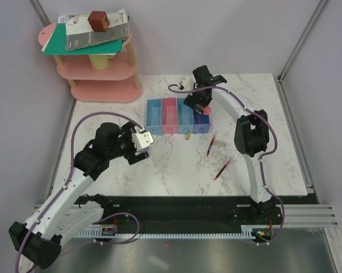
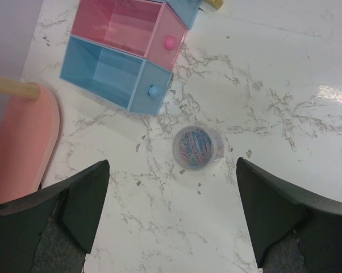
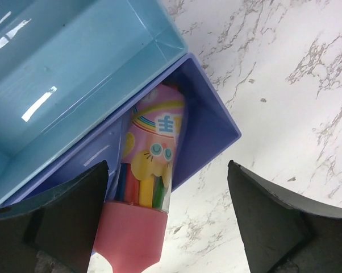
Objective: Sort the stationery into containers
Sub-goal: Place the stationery in the storage box.
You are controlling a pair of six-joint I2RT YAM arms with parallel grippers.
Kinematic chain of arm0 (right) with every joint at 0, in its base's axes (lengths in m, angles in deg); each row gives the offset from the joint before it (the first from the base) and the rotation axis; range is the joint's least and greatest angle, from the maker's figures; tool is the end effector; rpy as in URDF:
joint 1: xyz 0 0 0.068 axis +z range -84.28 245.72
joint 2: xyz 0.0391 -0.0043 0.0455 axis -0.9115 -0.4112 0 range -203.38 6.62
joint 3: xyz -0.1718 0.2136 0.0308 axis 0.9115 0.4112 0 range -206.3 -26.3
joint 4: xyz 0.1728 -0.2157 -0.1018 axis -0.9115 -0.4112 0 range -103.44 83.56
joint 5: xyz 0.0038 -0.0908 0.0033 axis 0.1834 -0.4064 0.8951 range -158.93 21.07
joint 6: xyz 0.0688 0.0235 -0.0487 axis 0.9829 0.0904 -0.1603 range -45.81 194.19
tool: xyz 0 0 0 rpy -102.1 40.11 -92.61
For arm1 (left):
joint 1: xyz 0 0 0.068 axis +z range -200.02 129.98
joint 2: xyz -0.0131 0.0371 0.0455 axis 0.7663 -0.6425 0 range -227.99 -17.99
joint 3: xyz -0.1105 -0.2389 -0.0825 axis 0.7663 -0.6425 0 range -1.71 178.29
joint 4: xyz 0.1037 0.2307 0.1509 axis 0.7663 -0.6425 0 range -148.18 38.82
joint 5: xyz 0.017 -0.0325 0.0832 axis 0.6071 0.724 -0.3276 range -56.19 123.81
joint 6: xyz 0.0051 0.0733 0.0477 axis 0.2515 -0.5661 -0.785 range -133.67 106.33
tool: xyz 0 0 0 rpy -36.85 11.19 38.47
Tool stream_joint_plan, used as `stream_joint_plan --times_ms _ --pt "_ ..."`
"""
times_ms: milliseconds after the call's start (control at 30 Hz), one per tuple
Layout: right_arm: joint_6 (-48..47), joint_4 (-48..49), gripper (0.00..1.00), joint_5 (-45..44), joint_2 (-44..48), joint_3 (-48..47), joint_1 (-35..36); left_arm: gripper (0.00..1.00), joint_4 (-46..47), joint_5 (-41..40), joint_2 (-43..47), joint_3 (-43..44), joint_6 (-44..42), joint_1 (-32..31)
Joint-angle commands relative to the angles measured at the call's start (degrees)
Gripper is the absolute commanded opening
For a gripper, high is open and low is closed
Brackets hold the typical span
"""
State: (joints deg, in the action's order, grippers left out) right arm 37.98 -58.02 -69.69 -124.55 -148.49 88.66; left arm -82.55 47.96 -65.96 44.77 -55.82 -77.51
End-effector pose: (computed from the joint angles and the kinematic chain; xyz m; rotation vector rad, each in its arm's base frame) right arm 0.5127 0.2160 0.1982 -1.2945 2.2905 -0.0972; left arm 0.2112 -0.1314 0.2835 1.3294 1.6604 -0.1138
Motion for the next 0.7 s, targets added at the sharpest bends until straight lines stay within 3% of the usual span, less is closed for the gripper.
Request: stream_joint_plan --times_ms 0,433,667 --pt "-0.6 8.5 0.93 -5.4 5.0 3.3 0.2 0.99 1.3 2.4 -0.3 -0.1 2.4 0.5" --pt "-3.6 20.4 0.94 -14.1 10.1 9.0 1.2 0.99 1.8 2.8 -0.3 -0.2 4.0 0.7" --pt "-4.5 21.6 0.94 -16.3 10.3 7.8 1.5 0.99 2.0 2.9 0.3 -0.7 4.4 0.7"
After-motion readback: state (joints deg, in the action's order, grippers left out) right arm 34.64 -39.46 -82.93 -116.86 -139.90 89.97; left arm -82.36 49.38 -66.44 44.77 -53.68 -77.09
